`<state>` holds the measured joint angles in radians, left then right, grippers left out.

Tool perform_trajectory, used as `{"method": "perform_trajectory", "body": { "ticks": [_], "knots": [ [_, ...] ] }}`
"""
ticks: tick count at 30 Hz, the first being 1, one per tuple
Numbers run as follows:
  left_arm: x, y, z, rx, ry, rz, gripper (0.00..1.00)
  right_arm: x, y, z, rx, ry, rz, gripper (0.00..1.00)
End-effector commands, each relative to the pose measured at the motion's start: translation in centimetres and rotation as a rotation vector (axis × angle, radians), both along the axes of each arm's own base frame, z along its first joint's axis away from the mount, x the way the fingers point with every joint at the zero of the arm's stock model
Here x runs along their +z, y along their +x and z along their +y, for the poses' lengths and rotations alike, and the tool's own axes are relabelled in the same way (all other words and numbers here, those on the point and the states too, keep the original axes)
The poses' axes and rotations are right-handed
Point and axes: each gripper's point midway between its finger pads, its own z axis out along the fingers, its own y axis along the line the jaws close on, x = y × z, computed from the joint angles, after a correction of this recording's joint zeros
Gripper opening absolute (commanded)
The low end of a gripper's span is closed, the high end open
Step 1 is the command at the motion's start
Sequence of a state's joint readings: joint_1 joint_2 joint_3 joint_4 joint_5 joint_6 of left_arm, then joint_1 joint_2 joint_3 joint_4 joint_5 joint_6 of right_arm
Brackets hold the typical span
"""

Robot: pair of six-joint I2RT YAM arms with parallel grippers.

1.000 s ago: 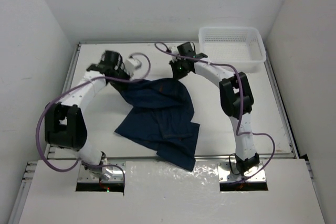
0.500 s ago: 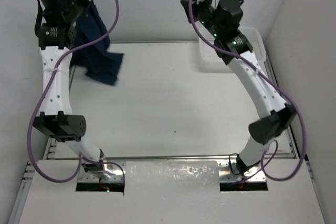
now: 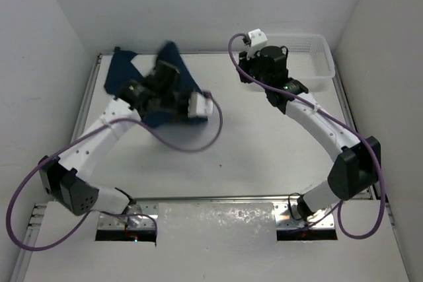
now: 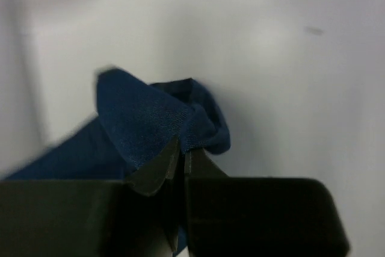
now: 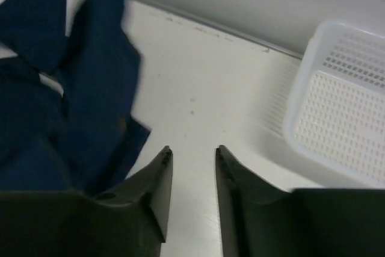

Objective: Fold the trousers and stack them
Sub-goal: Flatten the trousers out

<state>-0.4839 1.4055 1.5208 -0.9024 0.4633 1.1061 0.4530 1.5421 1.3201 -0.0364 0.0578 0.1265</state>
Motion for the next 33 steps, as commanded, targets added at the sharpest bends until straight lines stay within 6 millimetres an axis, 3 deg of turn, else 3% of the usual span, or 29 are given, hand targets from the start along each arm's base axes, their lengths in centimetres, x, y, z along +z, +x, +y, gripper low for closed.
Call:
{"method": "perform_trajectory", "body": {
  "ticks": [1,3,4,5,6,8,9,11,12,13,14,15,16,17,18,20,21,23,26,28,30,33],
  "knots": [
    [-6.0,-9.8,2.6,-0.225,0.214,0.137,0.0,2.3,-1.7,-1.3,-0.041,0.055,-0.04,0.36],
    [-9.8,-12.2,5.5,-0.218,0.322,0.21,0.11,0.6,-2.1,-1.5,-0.049,0.05,0.008,0.52],
    [-11.0,-12.4,6.5,-0.195,0.363,0.211,0.25,-0.7,-2.4,-1.4,-0.044,0.041,0.039,0.61],
    [-12.0,-11.7,8.1,-0.092,0.42,0.21,0.94,-1.8,-2.3,-1.3,-0.04,0.035,0.069,0.63],
    [-13.0,-11.7,8.9,-0.039,0.443,0.215,1.0,-2.7,-2.4,-0.9,-0.027,0.035,0.097,0.65],
    [-12.3,-10.2,9.1,0.09,0.418,0.19,1.0,-5.3,-2.4,-0.4,-0.018,0.03,0.193,0.67],
    [-10.3,-8.5,8.1,0.139,0.346,0.14,1.0,-6.1,-2.5,-0.2,-0.019,0.028,0.23,0.67],
    [-7.4,-5.6,8.6,0.321,0.163,0.152,1.0,-7.2,-2.7,0.0,-0.024,0.022,0.301,0.61],
    [-4.9,-2.6,8.9,0.412,0.062,0.096,1.0,-8.2,-2.8,0.0,-0.028,0.013,0.334,0.57],
    [-4.2,-0.4,11.9,0.569,0.01,0.101,0.99,-8.8,-3.1,0.1,-0.024,0.012,0.356,0.54],
    [-3.3,1.0,13.1,0.675,-0.063,0.125,0.96,-9.1,-3.2,0.1,-0.027,0.018,0.366,0.43],
    [-4.5,3.1,16.7,0.814,-0.084,0.174,0.89,-9.7,-3.6,0.2,-0.014,0.02,0.38,0.39],
    [-5.3,3.9,18.4,0.892,-0.114,0.225,0.77,-9.9,-3.8,0.5,0.002,0.03,0.384,0.36],
    [-5.7,4.8,19.8,0.98,-0.163,0.286,0.75,-10.1,-4.0,0.6,0.006,0.039,0.394,0.35],
    [-8.9,5.5,21.2,1.047,-0.139,0.396,0.74,-10.7,-4.4,0.5,0.006,0.037,0.407,0.38],
    [-11.5,6.2,24.3,1.218,-0.135,0.478,0.79,-11.2,-4.7,0.1,-0.011,0.03,0.422,0.47],
    [-14.0,6.9,24.9,1.257,-0.111,0.536,0.82,-11.5,-4.9,-0.1,-0.02,0.024,0.43,0.57],
    [-17.3,7.7,25.5,1.331,-0.079,0.617,0.89,-12.5,-5.5,-0.8,-0.045,0.011,0.454,0.66],
    [-20.1,10.0,26.7,1.409,-0.049,0.639,0.96,-14.1,-6.0,-2.0,-0.114,-0.016,0.498,0.78],
    [-20.6,11.3,28.5,1.472,-0.026,0.589,0.98,-15.7,-6.2,-2.3,-0.144,-0.033,0.56,0.84],
    [-21.7,12.4,30.1,1.516,-0.002,0.537,0.99,-17.7,-6.4,-2.3,-0.17,-0.05,0.629,0.86],
    [-23.6,12.8,30.2,1.509,0.015,0.548,0.99,-19.4,-6.1,-2.0,-0.206,-0.045,0.699,0.86]
  ]
}}
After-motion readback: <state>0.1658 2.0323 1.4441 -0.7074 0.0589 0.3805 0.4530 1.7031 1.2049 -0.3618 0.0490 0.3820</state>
